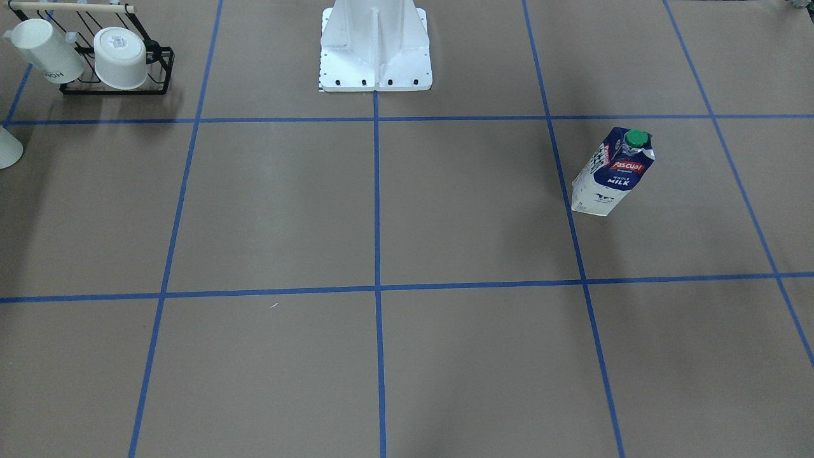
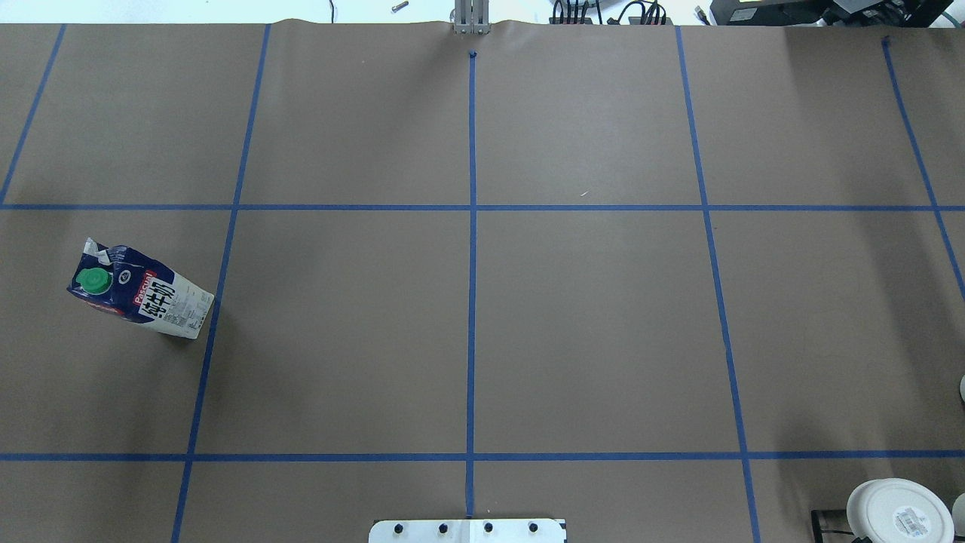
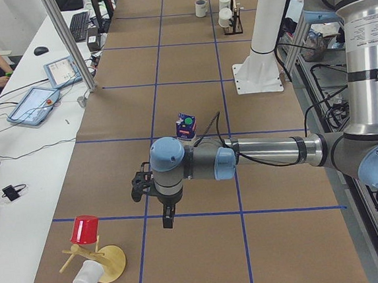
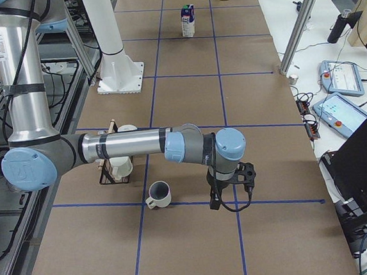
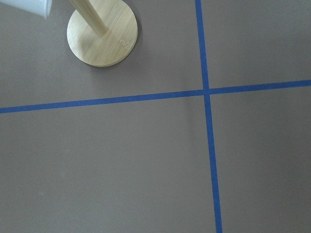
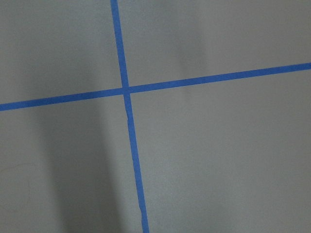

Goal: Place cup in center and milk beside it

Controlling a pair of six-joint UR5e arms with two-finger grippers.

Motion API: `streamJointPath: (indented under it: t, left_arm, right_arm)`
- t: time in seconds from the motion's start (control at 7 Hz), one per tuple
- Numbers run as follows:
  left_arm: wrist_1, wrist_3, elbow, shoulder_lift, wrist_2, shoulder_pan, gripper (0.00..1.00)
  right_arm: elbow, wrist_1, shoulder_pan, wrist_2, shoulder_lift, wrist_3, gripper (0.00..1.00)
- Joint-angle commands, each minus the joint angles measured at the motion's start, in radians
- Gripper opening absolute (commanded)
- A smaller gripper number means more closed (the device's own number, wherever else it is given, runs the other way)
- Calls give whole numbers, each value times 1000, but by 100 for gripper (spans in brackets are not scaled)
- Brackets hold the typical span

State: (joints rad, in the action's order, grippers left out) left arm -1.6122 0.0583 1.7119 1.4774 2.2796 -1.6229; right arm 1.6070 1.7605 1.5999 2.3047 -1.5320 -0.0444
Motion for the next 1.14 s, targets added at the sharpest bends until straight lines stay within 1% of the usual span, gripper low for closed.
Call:
streamJointPath:
  t: [0.0, 0.14, 0.71, 0.86, 1.0]
  left_arm:
    - [0, 2, 5, 0, 0, 0, 99]
    - [-2, 3, 30, 0, 1, 0, 99]
    - [-1, -2, 38, -12, 1, 0, 99]
    - [-21, 5, 43, -12, 3, -2, 99]
    - [-44, -2, 31, -14, 1, 0, 99]
  right_arm:
    - [-7, -6, 0, 7, 3, -5, 100]
    - [-5, -9, 0, 7, 10, -8, 100]
    - [27, -9, -3, 13, 24, -8, 100]
    - [10, -9, -3, 28, 21, -9, 100]
    - [27, -12, -3, 56, 12, -6, 100]
